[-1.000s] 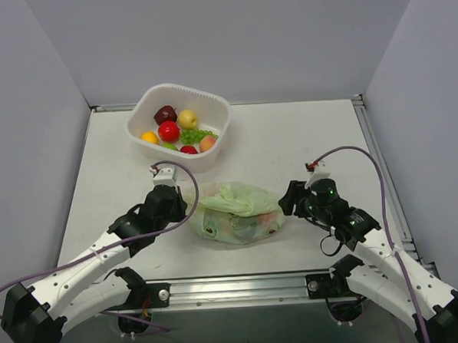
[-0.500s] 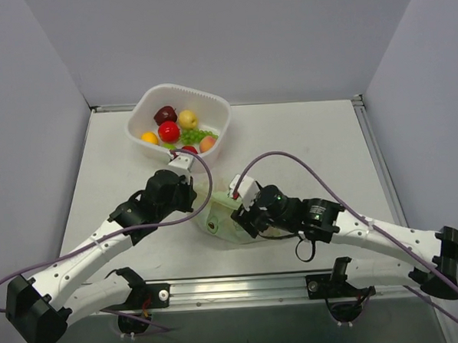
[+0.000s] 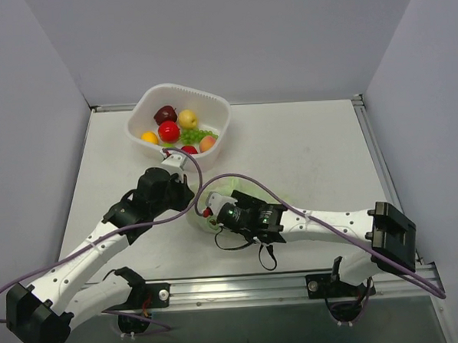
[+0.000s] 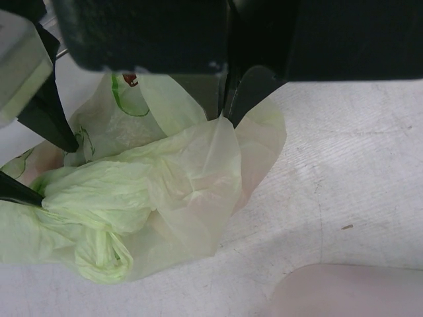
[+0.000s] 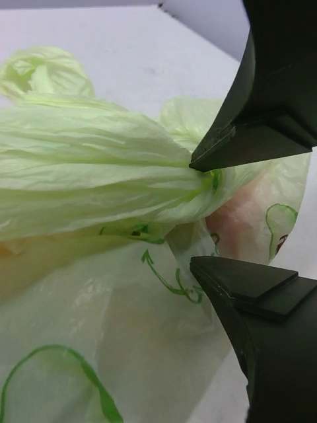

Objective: Untie the knot of the plastic bag and take out the fruit

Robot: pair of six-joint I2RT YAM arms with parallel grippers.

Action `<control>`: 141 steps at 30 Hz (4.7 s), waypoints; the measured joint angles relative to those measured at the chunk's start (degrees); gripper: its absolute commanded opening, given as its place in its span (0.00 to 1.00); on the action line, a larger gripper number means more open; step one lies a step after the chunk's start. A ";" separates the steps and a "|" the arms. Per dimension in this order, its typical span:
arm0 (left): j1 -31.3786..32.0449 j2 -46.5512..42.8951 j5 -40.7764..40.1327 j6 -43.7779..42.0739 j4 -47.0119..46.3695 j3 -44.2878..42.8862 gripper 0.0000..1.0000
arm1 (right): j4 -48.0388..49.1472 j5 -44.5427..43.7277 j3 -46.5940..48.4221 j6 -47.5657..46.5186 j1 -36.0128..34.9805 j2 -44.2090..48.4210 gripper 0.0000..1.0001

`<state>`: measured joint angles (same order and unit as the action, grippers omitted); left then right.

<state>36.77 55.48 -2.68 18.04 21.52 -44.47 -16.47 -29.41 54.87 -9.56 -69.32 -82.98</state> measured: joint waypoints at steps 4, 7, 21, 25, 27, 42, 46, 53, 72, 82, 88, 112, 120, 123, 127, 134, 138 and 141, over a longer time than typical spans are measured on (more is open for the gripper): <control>-0.87 -0.52 0.46 0.22 0.04 0.00 0.00 | -0.02 -4.70 -0.02 -0.79 2.03 -1.14 0.42; -1.38 -1.29 0.17 0.20 0.20 0.00 0.00 | 0.76 -5.90 -0.76 -0.46 5.14 0.28 0.34; -3.93 -1.11 -2.62 1.01 3.17 0.00 0.00 | 2.62 6.67 -12.09 17.14 28.72 32.44 0.26; -4.37 -1.11 -4.35 1.90 3.82 0.02 0.00 | 2.99 13.68 -14.51 22.60 34.45 40.83 0.34; -4.42 -1.22 -4.81 2.58 3.78 0.31 0.15 | 3.06 17.62 -14.88 24.24 34.84 43.36 0.40; -0.72 -14.16 2.23 5.90 -1.84 5.68 0.96 | 1.16 36.00 -10.47 21.24 29.70 39.28 0.80; 10.43 -12.15 -3.17 5.09 -2.08 4.92 0.96 | 1.25 32.81 -6.23 16.72 23.76 32.63 0.81; 27.56 -6.88 -18.71 -0.26 -5.66 4.24 0.97 | 2.71 24.55 -4.70 13.05 21.90 21.38 0.48; 36.00 6.56 -38.07 -16.22 -30.29 6.60 0.97 | 4.72 21.88 -0.76 22.73 21.92 21.86 0.00; 34.47 11.32 -47.17 -14.88 -32.57 5.97 0.04 | 4.70 21.70 -1.27 24.70 21.97 23.54 0.00; 24.44 5.53 -44.87 -13.31 -31.93 5.70 0.00 | 4.76 19.21 -5.64 26.64 27.98 29.81 0.00; 0.61 0.13 0.24 -11.69 -25.29 1.38 0.00 | -17.55 34.88 7.43 21.84 37.42 39.89 0.80; 0.61 -2.05 3.32 -13.75 -23.67 1.38 0.00 | -22.62 40.48 30.77 16.55 37.42 25.38 0.89; 0.61 -2.84 3.98 -14.23 -23.43 1.38 0.00 | -23.52 41.94 34.82 14.88 36.98 17.07 0.89; 0.61 -3.08 4.66 -14.53 -23.30 1.38 0.00 | -24.11 42.40 36.13 12.92 35.04 6.40 0.89; 0.28 -4.24 5.49 -14.71 -23.17 1.38 0.00 | -24.59 41.90 35.23 10.95 32.87 -4.90 0.62; -1.05 -5.60 6.29 -14.67 -23.19 1.38 0.00 | -22.88 40.35 32.33 10.71 33.42 -5.33 0.12; -2.10 -6.16 6.82 -14.21 -23.21 1.38 0.00 | -21.20 38.60 30.82 11.80 34.91 -5.33 0.00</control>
<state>34.68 49.32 4.14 3.84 -1.69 -43.09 -37.67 9.19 85.69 2.24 -34.41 -88.31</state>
